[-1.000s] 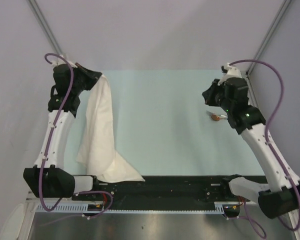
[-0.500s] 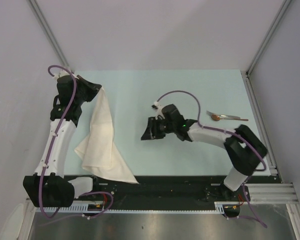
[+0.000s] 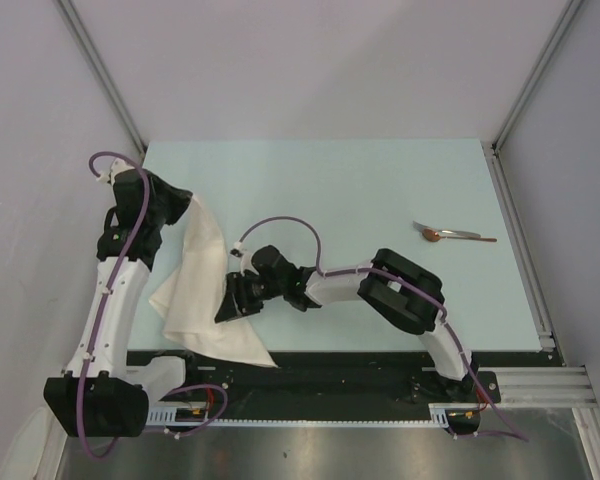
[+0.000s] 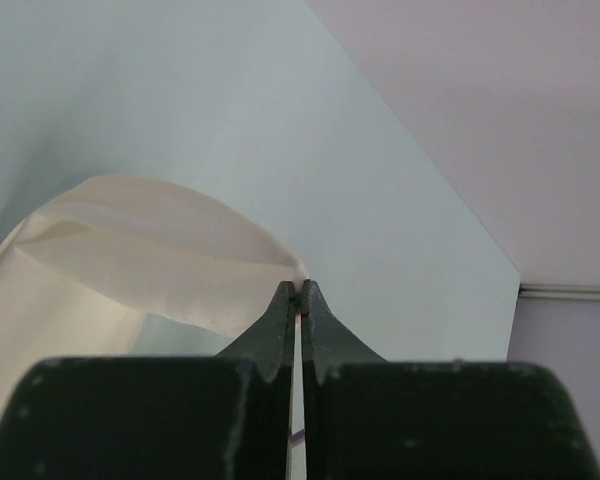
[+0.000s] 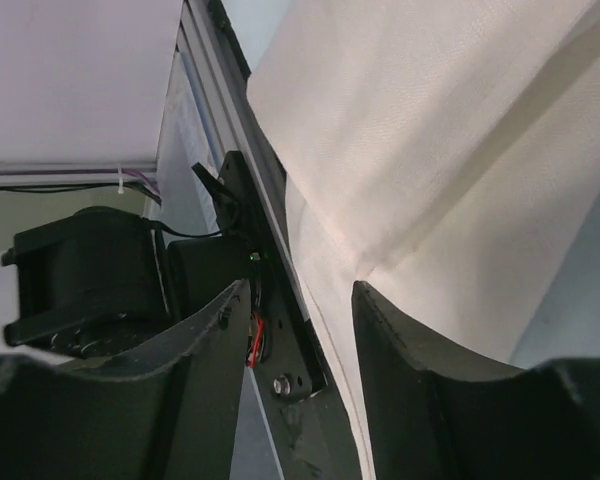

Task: Fold the napkin into a case and place the utensils inside
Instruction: Pick up the crumpled napkin from the center of the board.

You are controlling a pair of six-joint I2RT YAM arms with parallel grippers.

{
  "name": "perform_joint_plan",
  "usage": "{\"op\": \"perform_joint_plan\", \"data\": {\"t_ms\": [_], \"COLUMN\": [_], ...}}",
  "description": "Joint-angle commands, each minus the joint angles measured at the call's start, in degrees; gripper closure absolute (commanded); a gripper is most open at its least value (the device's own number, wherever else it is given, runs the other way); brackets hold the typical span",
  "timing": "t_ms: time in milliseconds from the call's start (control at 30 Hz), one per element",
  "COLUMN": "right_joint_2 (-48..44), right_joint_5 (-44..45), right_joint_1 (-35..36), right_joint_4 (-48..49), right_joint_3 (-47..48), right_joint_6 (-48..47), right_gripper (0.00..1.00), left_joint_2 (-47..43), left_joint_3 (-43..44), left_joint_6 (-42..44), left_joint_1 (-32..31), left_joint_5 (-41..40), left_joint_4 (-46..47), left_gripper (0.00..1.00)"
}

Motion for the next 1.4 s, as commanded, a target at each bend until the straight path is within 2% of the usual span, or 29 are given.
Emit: {"op": "perform_joint_plan", "data": {"t_ms": [0,167,733,833,867,933,967,1033,1100,1133,1167,1233,1267,1300,1367], "right_joint_2": [3.6,3.7,8.0,8.7,8.5,6.7,5.8,0.2,-4.9,-10.2,-13.5,-22.6,-25.1,-27.3,-33.8], "right_joint_5": [2.5,5.8,6.4,5.7,5.7,6.0,6.2,7.8,10.9,13.1,15.9,26.0,29.0,35.9,42.6], "right_joint_1": [1.7,2.8,3.1,3.2,3.3,3.0,2.6,1.1,0.1,-0.4,-0.6,-0.7,-1.0,-1.2,-1.7], "right_joint_4": [4.1,3.1,0.7,0.2,0.6,0.3,-1.5,-5.0,-14.5,-19.9,-30.5,-39.3,-47.2,-51.0,-60.1], "right_joint_3": [3.4,2.1,4.7,6.4,6.0,5.2,4.7,2.7,2.6,3.1,3.6,5.3,6.4,7.6,10.9], "right_joint_6": [3.4,3.7,6.1,6.0,6.1,5.1,4.2,1.4,-6.7,-10.0,-17.2,-22.9,-25.6,-29.0,-31.0], "right_gripper": [0.54,0.56,0.56,0.67,0.77,0.89,1.0,1.0,1.0,1.0,1.0,1.0,1.0,1.0,1.0], "left_joint_2": [-1.6,-1.7,-1.7,-1.7,-1.8,-2.7,-3.1,-4.1,-4.4,-4.6,-4.8,-5.3,-6.3,-6.8,-7.9], "left_joint_3": [-0.3,-0.3,-0.1,0.0,0.0,-0.2,-0.3,-0.1,1.3,2.0,3.5,4.7,5.4,5.7,7.7], "left_joint_6": [-1.2,-1.5,-1.8,-1.8,-1.7,-0.9,-0.5,0.6,1.4,1.6,1.8,1.9,1.8,1.6,1.3], "left_joint_1": [-0.1,-0.1,-0.1,-0.2,-0.1,-0.1,-0.1,-0.1,1.0,1.5,2.6,3.4,4.1,4.5,5.2], "left_joint_5": [-1.3,-0.9,-0.6,-0.2,-0.2,-0.6,-0.9,-1.7,-2.1,-1.8,-1.4,-0.4,-0.2,0.3,1.4], "left_joint_4": [-0.3,-0.2,-0.2,-0.2,0.0,0.3,1.0,1.5,1.8,1.7,1.9,2.5,2.9,4.2,4.3], "left_gripper": [1.0,1.0,1.0,1.0,1.0,1.0,1.0,1.0,1.0,1.0,1.0,1.0,1.0,1.0,1.0]}}
